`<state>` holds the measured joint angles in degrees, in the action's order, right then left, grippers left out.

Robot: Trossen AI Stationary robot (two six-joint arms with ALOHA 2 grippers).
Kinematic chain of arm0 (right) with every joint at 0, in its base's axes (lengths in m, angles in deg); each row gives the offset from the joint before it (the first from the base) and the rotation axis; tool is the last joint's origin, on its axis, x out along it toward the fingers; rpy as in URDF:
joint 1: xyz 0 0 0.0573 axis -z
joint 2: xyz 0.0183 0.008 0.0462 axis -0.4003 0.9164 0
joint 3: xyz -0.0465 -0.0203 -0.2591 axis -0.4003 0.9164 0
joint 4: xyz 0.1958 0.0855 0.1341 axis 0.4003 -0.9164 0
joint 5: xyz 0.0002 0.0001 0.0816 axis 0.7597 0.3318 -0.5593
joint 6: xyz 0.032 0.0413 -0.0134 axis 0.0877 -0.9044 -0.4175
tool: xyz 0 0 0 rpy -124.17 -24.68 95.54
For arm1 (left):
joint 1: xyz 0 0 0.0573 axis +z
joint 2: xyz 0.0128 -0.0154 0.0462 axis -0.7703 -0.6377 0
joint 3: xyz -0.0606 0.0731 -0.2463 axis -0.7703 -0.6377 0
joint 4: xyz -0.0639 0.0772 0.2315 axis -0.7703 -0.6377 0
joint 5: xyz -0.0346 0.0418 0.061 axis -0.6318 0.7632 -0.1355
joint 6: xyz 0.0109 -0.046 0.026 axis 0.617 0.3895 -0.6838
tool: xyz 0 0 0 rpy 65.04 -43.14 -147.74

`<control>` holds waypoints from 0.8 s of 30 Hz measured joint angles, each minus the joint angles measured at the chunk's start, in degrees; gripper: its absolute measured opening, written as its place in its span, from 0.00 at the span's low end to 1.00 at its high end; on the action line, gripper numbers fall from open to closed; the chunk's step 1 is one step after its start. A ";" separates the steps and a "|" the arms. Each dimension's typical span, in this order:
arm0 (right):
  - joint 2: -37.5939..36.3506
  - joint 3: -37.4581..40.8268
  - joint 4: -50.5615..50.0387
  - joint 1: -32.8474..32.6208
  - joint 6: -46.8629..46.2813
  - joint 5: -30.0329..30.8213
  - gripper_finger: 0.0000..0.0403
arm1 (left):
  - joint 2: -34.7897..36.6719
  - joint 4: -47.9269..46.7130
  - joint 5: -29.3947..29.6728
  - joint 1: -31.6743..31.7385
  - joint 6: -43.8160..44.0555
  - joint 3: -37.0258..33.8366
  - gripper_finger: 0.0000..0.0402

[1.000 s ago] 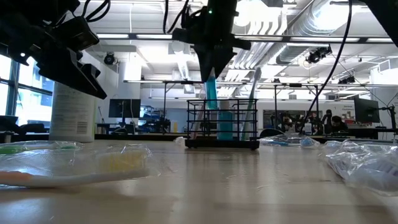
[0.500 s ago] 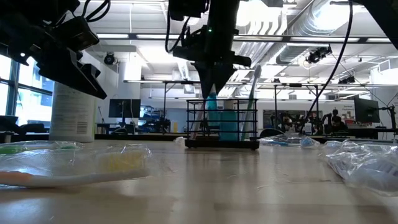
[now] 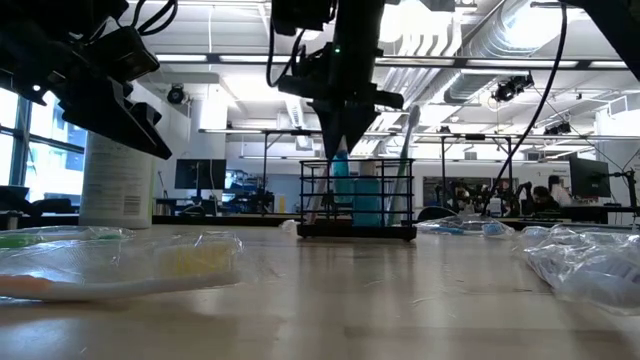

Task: Pick & Place toothbrushing station
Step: Put the mouthwash into the mesh organizer

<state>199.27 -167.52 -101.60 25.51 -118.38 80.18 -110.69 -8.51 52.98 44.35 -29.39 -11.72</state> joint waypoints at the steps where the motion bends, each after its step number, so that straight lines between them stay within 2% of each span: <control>1: -0.01 0.00 0.01 0.14 0.11 -0.13 0.22 | 0.00 -0.01 0.00 -0.01 0.01 0.00 0.46; 24: -0.02 -0.02 -0.02 2.68 0.12 -4.43 0.22 | 0.00 -0.16 -0.01 0.01 0.01 0.00 0.46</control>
<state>199.25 -167.54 -101.62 28.20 -118.26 75.75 -110.70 -8.67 52.97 44.36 -29.39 -11.72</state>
